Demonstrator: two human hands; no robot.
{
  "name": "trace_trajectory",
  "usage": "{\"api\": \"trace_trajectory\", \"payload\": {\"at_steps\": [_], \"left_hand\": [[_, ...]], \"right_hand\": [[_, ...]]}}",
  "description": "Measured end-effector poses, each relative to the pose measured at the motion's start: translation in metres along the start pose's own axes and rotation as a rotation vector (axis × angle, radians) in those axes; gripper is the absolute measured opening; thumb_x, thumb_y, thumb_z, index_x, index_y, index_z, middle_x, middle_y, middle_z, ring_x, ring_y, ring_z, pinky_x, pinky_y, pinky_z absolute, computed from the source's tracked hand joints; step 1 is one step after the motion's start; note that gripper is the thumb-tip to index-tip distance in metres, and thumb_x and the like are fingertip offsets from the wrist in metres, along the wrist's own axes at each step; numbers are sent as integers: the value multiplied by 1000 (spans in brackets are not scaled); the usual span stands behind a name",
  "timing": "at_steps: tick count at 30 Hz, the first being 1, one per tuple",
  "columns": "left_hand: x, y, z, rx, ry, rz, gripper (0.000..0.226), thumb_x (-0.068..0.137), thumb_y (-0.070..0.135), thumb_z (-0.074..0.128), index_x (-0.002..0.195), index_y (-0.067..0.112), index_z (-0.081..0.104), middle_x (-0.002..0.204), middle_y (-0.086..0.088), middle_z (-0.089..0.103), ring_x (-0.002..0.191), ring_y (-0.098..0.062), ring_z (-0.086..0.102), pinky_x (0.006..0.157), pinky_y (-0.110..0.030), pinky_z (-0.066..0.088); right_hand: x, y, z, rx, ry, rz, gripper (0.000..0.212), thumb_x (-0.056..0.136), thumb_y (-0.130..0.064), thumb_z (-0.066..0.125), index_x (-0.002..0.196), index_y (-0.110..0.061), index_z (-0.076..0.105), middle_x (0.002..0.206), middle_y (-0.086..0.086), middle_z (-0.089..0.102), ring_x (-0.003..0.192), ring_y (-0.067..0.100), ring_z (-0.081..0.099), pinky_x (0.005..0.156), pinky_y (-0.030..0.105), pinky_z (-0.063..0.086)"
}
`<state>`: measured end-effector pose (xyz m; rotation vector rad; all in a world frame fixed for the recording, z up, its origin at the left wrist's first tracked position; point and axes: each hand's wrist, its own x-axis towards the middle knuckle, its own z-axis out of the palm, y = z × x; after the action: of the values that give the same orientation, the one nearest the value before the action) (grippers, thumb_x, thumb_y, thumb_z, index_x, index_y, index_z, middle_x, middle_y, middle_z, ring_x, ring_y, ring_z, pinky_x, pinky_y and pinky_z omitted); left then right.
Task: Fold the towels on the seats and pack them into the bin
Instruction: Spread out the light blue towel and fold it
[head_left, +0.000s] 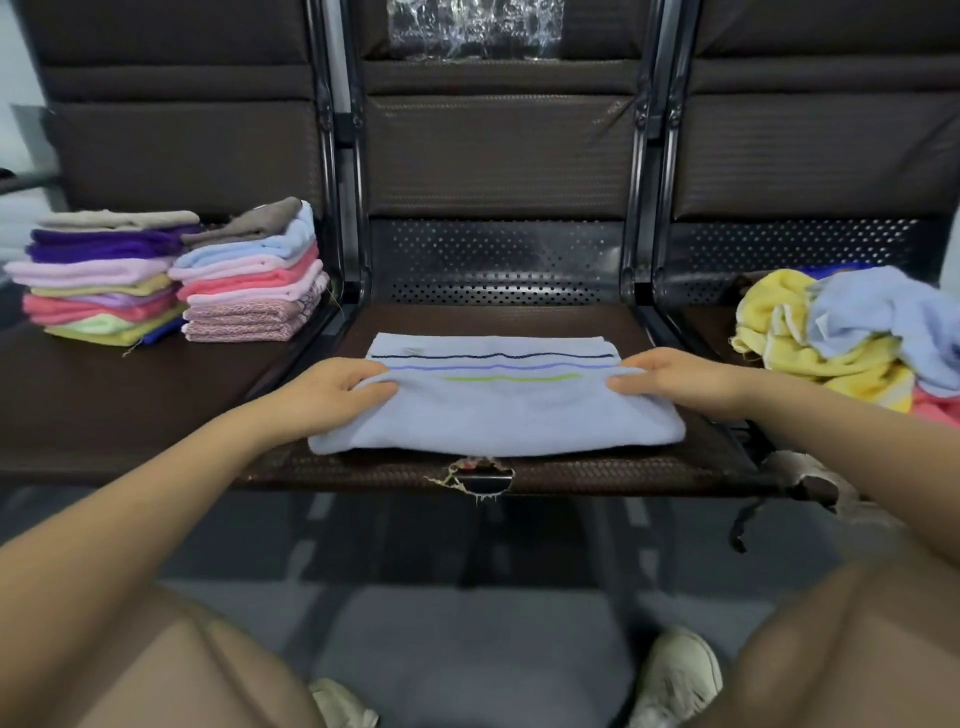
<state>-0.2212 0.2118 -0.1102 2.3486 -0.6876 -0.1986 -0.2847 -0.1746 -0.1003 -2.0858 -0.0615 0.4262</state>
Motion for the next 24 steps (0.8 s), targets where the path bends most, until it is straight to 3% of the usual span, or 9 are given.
{"api": "trace_trajectory", "payload": {"at_steps": [3,6,10,12,15,17,19,21,24], "left_hand": [[1,-2,-3,-10,-90,-47,35,92,36,56,75,5,61,65,8,51,62,-3,45,62,-23,37],[15,-4,-9,59,-122,-65,41,86,45,53,76,6,61,65,9,53,60,-2,47,60,-21,38],[58,-8,-22,181,-59,-47,27,96,26,53,75,8,56,69,-3,54,61,-8,49,61,-29,39],[82,-10,-25,234,-2,-57,20,96,20,50,84,6,58,82,-10,62,76,-20,59,69,-34,44],[119,-21,-26,239,61,-75,16,95,15,48,88,12,61,88,-7,64,86,-23,61,71,-32,47],[139,-36,-21,268,65,-101,18,93,14,48,88,22,63,95,1,64,90,-19,60,79,-35,49],[153,-56,-11,350,13,-151,20,92,15,48,91,30,60,103,4,59,98,-19,58,86,-35,48],[159,-71,2,451,-85,-222,17,95,21,47,106,29,58,108,2,49,104,-21,54,89,-33,44],[165,-83,15,509,-55,-234,17,98,28,44,111,26,56,109,1,46,98,-20,52,86,-33,45]], "right_hand": [[2,-7,-10,-23,-54,32,16,94,-19,60,93,-7,70,90,-1,74,83,10,68,70,20,49],[17,-14,-22,-111,76,-14,21,95,-22,58,89,-6,70,89,4,73,84,18,68,75,29,52],[50,-22,-37,-339,223,-10,32,95,-30,57,97,0,69,95,12,70,91,26,66,78,36,50],[66,-22,-41,-410,250,0,33,95,-30,56,97,-1,69,93,14,69,90,28,65,73,33,49],[92,-12,-53,-492,295,66,34,96,-30,54,91,1,67,92,17,67,89,31,63,67,32,44],[107,0,-59,-554,298,128,25,95,-28,54,88,-8,66,92,12,66,90,30,61,69,31,42],[116,14,-61,-611,276,198,14,93,-27,57,102,-18,64,103,1,63,97,19,57,79,26,42],[124,25,-61,-674,244,262,30,92,-29,60,120,-17,60,115,1,60,106,18,55,86,25,43],[134,34,-60,-686,268,279,33,91,-32,62,119,-15,61,118,3,62,107,18,56,87,25,44]]}}
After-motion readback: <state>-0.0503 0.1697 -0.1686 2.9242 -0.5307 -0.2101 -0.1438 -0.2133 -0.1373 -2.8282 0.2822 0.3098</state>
